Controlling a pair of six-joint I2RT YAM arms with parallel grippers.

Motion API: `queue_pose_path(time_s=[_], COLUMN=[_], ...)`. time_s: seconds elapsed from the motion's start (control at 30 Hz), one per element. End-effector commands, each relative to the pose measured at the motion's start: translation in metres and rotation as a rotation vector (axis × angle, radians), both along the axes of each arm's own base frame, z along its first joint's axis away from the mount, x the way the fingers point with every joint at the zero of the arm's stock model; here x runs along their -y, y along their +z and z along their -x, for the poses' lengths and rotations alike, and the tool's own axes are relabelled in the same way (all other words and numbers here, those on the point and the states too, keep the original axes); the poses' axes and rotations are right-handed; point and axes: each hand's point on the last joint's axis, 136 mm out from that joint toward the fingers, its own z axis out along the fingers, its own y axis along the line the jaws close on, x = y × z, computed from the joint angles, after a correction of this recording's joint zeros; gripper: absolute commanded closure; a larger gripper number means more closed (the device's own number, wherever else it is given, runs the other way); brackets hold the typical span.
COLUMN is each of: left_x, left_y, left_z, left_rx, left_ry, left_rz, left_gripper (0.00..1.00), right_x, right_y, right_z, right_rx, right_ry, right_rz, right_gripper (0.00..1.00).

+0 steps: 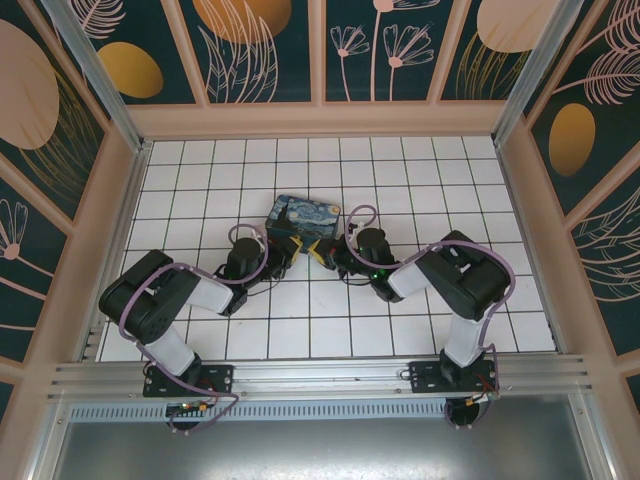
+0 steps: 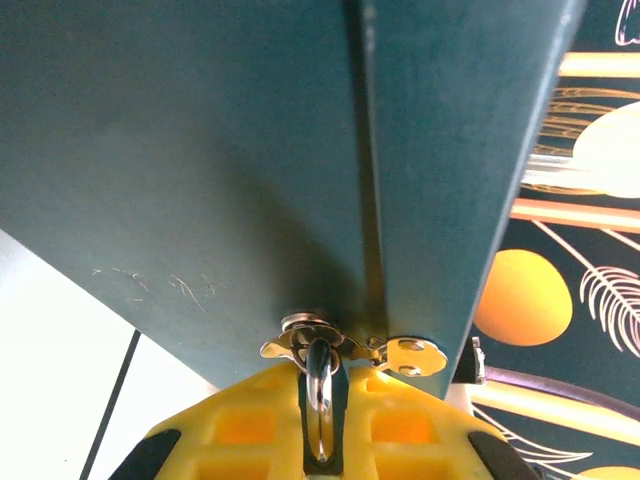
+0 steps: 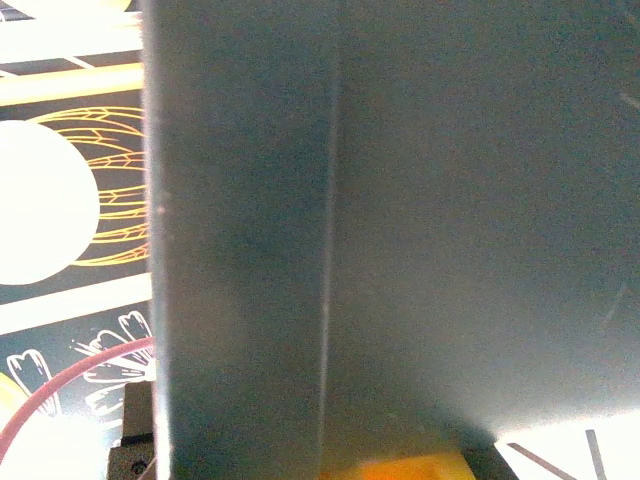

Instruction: Unlock the padlock with the key

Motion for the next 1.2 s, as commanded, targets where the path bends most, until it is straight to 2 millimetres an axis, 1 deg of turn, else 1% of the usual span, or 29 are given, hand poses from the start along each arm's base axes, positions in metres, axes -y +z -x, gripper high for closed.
queue_pose_path(time_s=[0.0,0.23,0.37,0.5,0.63,0.83,0.97,1.07,1.17], left_x=[0.005,0.001,0.002,0.001,-0.002,-0.005,-0.005,-0.004,-0.005], left_y=[0.024,0.025,0.024,0.022,0.019,0.014,0.013,0.013,0.014], left_z=[-0.001,-0.003,-0.003,-0.003,-0.005,-0.007,-0.007,-0.008,-0.007], left_rx=[0.058,0.064,0.066,0.066,0.062,0.056,0.057,0.059,0.065], left_ry=[-0.005,0.015,0.008,0.007,0.024,0.041,0.043,0.039,0.038], left_rz=[0.091,0.078,0.061,0.042,0.024,0.002,-0.004,-0.005,-0.007], left_gripper=[1.0,1.0,1.0,1.0,1.0,1.0,1.0,1.0,1.0], right_x=[-0.003,0.001,0.001,-0.006,-0.003,0.017,0.026,0.026,0.019], right_y=[0.004,0.002,0.012,0.022,0.017,0.006,0.001,0.0,0.002], right_z=[-0.009,-0.013,-0.017,-0.019,-0.015,-0.001,0.007,0.009,0.007], right_rx=[0.022,0.019,0.044,0.072,0.06,0.04,0.032,0.029,0.032], right_ry=[-0.038,-0.051,-0.057,-0.031,-0.03,-0.054,-0.062,-0.056,-0.046], right_rz=[-0.028,-0.04,-0.068,-0.076,-0.038,0.023,0.056,0.063,0.058], right_gripper=[1.0,1.0,1.0,1.0,1.0,1.0,1.0,1.0,1.0])
